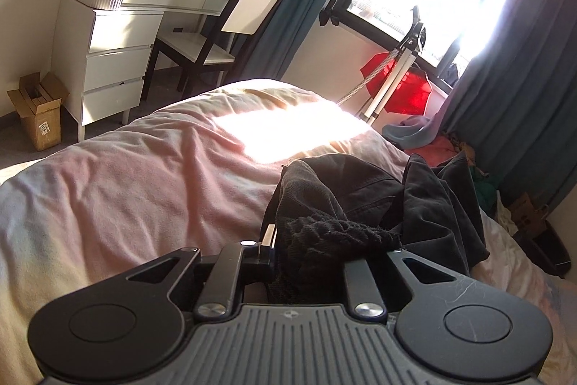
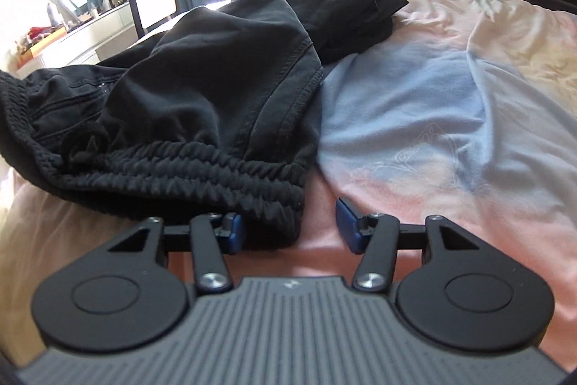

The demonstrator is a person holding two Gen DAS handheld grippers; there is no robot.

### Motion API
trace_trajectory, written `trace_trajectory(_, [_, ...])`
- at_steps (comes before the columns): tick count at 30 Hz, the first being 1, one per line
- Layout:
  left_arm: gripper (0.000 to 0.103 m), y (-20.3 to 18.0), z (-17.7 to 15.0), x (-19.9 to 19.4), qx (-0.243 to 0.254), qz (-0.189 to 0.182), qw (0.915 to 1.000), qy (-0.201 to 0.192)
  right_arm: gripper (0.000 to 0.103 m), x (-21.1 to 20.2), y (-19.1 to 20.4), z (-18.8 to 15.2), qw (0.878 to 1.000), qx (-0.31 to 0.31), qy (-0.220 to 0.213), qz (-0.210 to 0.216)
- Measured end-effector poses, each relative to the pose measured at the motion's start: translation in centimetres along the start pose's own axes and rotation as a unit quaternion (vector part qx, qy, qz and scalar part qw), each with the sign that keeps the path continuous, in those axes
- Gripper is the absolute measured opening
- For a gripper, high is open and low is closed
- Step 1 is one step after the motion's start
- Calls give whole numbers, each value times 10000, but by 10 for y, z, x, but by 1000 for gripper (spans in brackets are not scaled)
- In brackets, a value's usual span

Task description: Fold clothes

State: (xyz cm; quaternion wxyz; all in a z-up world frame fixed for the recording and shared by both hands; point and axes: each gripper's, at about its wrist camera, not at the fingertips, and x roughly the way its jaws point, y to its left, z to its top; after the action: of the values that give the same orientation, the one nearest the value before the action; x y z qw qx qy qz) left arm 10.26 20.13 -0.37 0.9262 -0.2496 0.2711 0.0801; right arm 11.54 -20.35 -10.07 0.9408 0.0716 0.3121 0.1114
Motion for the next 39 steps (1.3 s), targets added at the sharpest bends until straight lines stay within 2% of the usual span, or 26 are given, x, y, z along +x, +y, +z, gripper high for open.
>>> trace_trajectory(3, [15,-9,-2,2,-45,-12,9999,107,29,2,2,2,9999,-61,-140,19])
trace_trajectory(5, [15,-13,-3,3,26,15,9999,142,24,3,4,3,9997,-101,-233,31])
trace_trajectory(6, [16,-15,-5,3,129,45,9998,167,16,4,5,4,9995,-121,-279,38])
trace_trajectory(9, [26,-19,-8,-4,439,93,9986,296,14,6,7,6,9989,-181,-419,56])
trace_trajectory(11, [53,-18,-10,-14,739,114,9967,315,13,-4,11,8,9986,-176,-493,123])
trace_trajectory(13, [66,-14,-14,-29,1014,225,9944,208,12,-16,15,10,9982,-161,-546,197])
trace_trajectory(16, [76,-5,-23,-57,1314,242,9910,-10,12,-30,21,10,9983,-194,-500,206])
trace_trajectory(18, [77,1,-25,-73,1297,112,9914,-151,12,-34,26,9,9989,-285,-334,141])
trace_trajectory(20, [84,0,-25,-83,1263,-48,9913,-373,12,-35,29,4,9991,-379,-169,66])
trace_trajectory(22, [85,-7,-24,-87,1436,-42,9872,-689,14,-37,31,0,9991,-421,-33,56])
trace_trajectory(24, [85,-20,-26,-85,1897,63,9771,-959,15,-40,31,-3,9990,-438,54,53])
trace_trajectory(26, [85,-29,-30,-76,2295,113,9683,-974,15,-43,31,-5,9989,-448,125,53])
trace_trajectory(29, [85,-39,-36,-62,2608,-3,9616,-852,15,-47,25,-5,9993,-194,311,106])
trace_trajectory(32, [85,-47,-41,-51,2817,89,9552,-898,16,-58,20,-4,9988,22,424,236])
trace_trajectory(34, [85,-51,-45,-44,2925,146,9524,-843,16,-72,15,0,9982,145,345,458])
trace_trajectory(36, [85,-55,-49,-37,3073,167,9483,-781,16,-90,10,7,9967,228,81,779])
trace_trajectory(39, [85,-59,-56,-26,3317,317,9397,-765,16,-105,-5,16,9915,698,-253,1068])
